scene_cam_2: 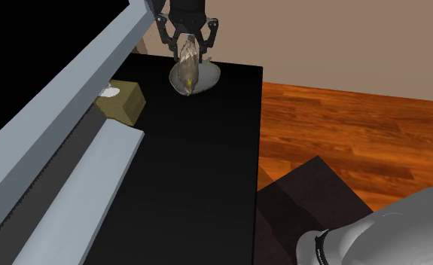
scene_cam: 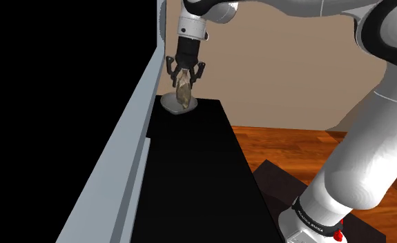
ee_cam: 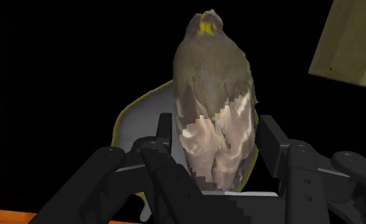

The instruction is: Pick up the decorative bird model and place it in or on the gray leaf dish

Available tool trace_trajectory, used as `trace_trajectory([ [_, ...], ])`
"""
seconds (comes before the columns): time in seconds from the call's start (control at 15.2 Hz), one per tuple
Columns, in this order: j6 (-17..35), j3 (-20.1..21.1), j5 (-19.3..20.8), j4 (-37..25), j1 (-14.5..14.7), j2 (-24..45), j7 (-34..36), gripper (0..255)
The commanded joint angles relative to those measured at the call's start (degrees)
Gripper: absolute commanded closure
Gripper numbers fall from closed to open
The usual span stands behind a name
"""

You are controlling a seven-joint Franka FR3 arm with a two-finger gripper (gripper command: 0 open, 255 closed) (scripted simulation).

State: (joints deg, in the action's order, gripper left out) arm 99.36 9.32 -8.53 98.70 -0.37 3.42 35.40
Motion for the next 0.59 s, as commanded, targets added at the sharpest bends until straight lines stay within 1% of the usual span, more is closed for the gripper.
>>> trace_trajectory([
  [0.0,2.03,-1.17,0.52,-4.61,-1.23,3.75,-1.95,255],
  [0.13,0.49,-1.88,0.94,-9.51,-2.02,7.36,-3.24,255],
  [0.53,5.06,-1.88,0.81,-4.92,-2.01,7.37,-3.85,255],
])
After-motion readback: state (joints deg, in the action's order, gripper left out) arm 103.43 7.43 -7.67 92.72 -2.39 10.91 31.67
